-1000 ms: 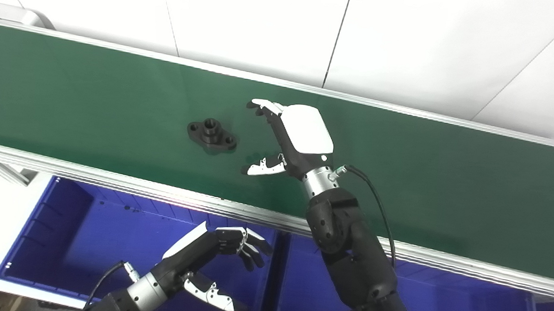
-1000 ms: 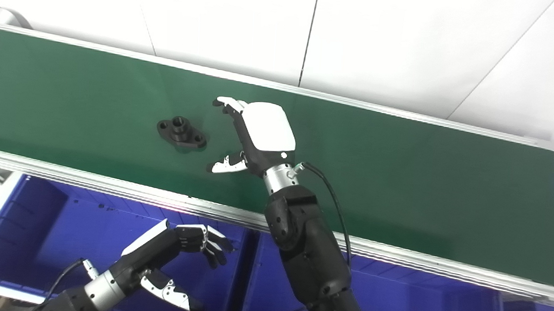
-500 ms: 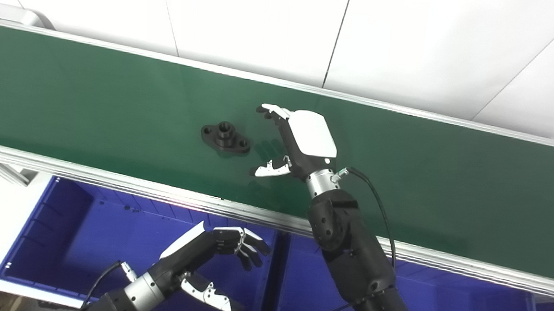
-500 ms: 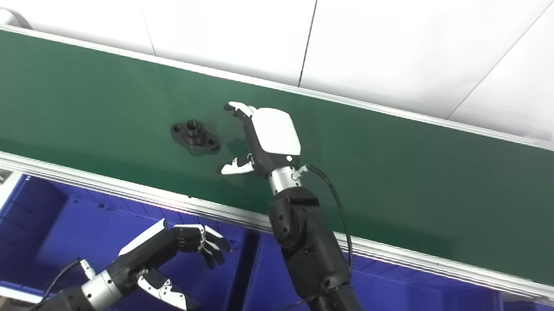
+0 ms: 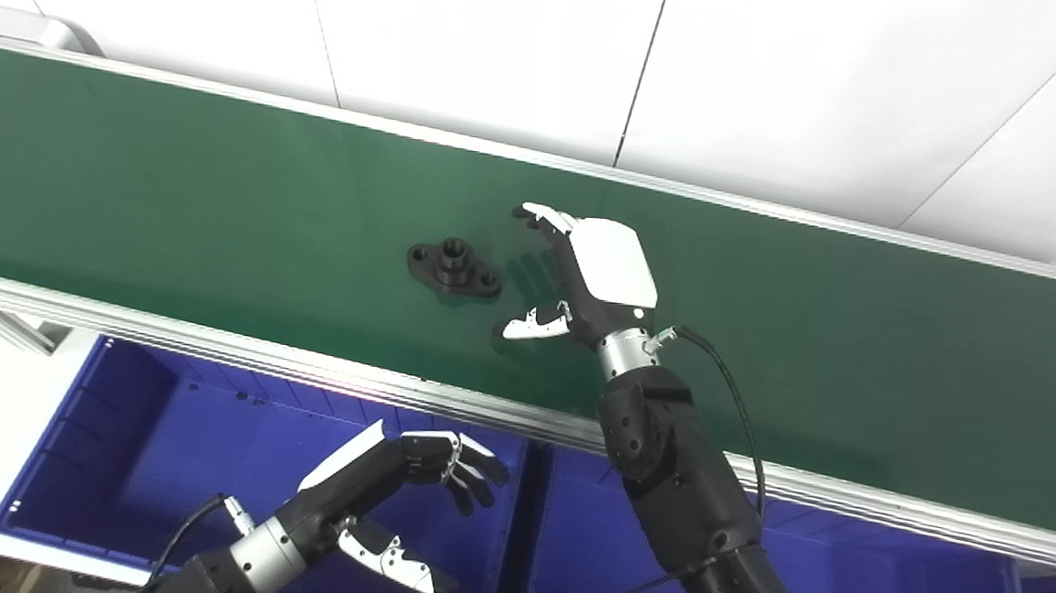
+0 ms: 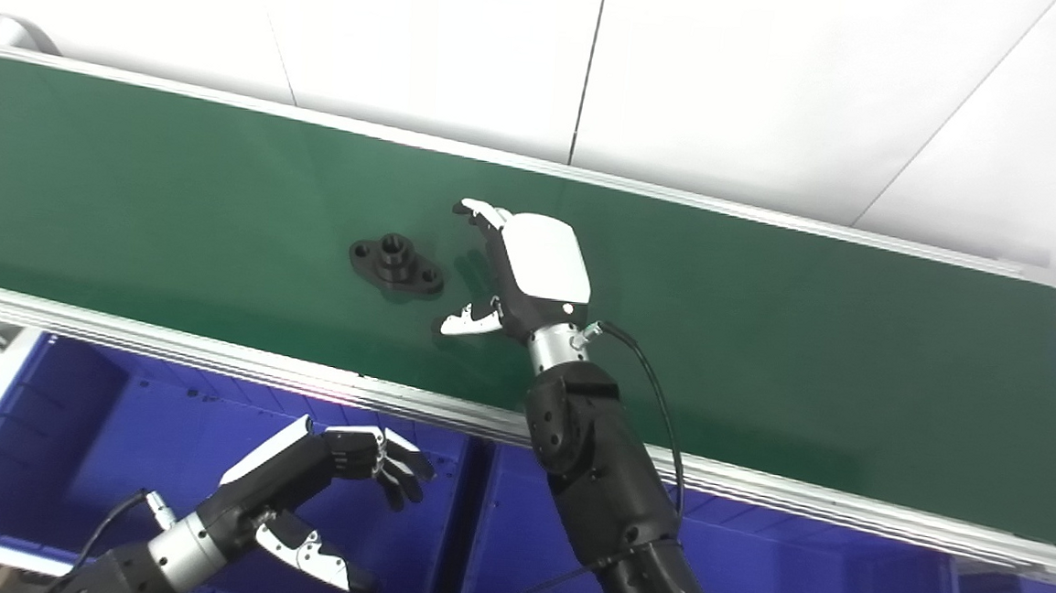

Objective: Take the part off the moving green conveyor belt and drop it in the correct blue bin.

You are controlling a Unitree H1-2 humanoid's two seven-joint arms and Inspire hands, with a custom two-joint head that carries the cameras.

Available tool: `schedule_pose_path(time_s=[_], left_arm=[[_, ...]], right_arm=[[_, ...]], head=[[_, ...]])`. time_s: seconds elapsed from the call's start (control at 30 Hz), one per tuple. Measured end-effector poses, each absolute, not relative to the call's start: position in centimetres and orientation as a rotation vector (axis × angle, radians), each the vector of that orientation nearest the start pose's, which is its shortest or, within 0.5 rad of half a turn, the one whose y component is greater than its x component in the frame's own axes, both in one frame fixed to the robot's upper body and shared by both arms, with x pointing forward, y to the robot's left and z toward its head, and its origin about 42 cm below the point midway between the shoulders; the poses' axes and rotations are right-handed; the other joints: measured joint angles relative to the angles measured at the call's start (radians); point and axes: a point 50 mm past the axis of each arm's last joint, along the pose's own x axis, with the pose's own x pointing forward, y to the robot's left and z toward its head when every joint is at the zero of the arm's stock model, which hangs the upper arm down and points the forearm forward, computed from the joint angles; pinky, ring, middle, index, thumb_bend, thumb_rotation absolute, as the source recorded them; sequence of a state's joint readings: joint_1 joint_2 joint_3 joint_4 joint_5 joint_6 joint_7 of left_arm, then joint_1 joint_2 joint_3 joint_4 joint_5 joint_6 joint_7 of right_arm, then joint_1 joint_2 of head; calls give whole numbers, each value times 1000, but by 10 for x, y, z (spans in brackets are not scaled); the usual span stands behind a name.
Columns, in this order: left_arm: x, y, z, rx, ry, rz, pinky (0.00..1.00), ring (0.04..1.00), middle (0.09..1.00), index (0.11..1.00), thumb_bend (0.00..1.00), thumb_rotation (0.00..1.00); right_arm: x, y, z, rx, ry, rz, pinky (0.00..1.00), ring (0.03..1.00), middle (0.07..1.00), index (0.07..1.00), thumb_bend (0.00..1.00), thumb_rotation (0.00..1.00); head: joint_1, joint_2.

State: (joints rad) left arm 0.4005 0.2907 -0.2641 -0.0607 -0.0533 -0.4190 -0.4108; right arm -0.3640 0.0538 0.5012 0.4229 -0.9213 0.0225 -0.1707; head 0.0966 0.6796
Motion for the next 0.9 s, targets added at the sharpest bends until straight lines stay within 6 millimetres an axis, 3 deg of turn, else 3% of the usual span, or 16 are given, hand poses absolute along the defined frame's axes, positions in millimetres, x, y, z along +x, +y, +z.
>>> schedule_pose_path(time_s=[0.57, 0.83, 0.9], left_arm=[[119, 229, 53, 134, -12, -649, 516, 615, 709, 667, 787, 171], [119, 228, 56, 134, -24, -650, 518, 616, 707, 666, 787, 171], [118, 229, 56, 134, -23, -649, 520, 619, 708, 665, 787, 171]], right_arm=[[355, -40, 95, -1048, -277, 396, 658, 737, 781, 813, 861, 149], [358, -39, 96, -1044, -290, 381, 633, 700, 759, 786, 869, 14], [360, -39, 95, -1033, -280, 380, 593, 647, 703, 751, 844, 2]], head=[[5, 6], [8, 8], [8, 8]])
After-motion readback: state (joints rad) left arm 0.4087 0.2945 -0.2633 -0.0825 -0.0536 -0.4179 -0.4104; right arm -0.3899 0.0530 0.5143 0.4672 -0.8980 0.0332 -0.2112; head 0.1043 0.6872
